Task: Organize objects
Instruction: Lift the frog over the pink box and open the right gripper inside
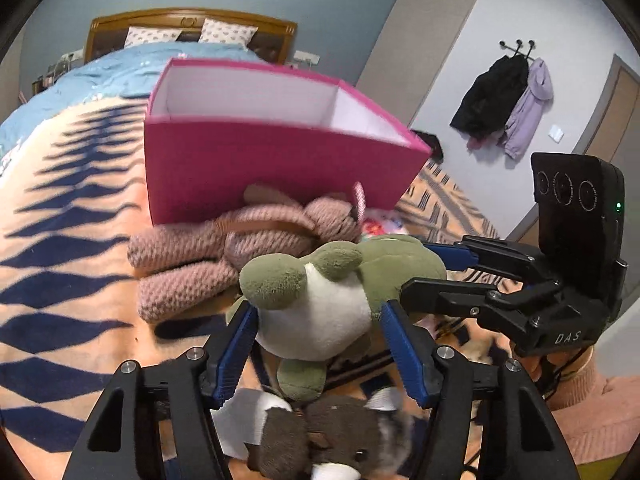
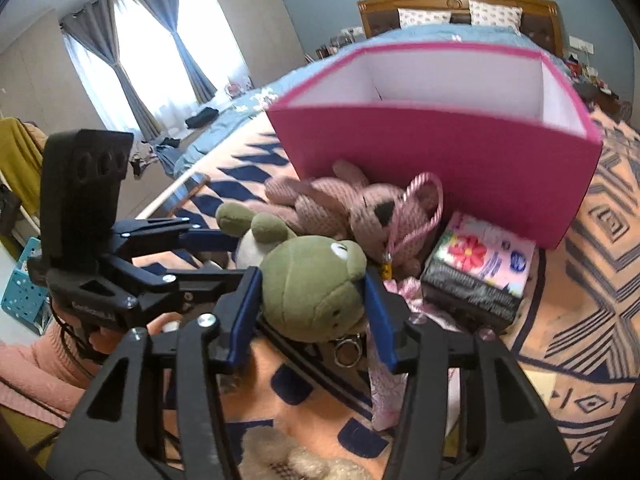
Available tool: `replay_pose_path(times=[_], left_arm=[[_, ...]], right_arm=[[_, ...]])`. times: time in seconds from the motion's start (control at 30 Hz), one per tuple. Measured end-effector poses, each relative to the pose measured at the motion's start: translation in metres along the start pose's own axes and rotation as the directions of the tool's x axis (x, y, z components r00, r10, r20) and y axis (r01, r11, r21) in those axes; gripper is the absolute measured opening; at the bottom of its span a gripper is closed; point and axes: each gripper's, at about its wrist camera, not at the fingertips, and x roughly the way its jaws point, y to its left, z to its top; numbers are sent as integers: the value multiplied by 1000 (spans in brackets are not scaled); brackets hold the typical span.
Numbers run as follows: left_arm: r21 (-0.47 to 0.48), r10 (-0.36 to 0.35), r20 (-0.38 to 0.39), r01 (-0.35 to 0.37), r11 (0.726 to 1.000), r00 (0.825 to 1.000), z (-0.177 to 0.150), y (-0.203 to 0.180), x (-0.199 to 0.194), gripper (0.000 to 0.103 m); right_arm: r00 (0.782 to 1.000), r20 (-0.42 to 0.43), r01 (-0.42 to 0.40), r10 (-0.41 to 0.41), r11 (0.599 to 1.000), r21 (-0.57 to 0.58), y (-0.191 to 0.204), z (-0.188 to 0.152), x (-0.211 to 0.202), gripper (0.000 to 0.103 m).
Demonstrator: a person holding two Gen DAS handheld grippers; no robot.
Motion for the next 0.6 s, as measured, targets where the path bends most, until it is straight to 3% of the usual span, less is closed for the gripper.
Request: replay_pose_path(times=[0.3, 0.6], left_arm=[[71, 52, 132, -61, 996, 990, 50, -14, -44, 65], [82, 115, 224, -136, 987, 968, 122, -15, -45, 66]], right_arm=[[992, 118, -42, 49, 997, -63, 10, 43, -39, 53], [977, 199, -56, 74, 994, -96, -2, 119, -46, 53]])
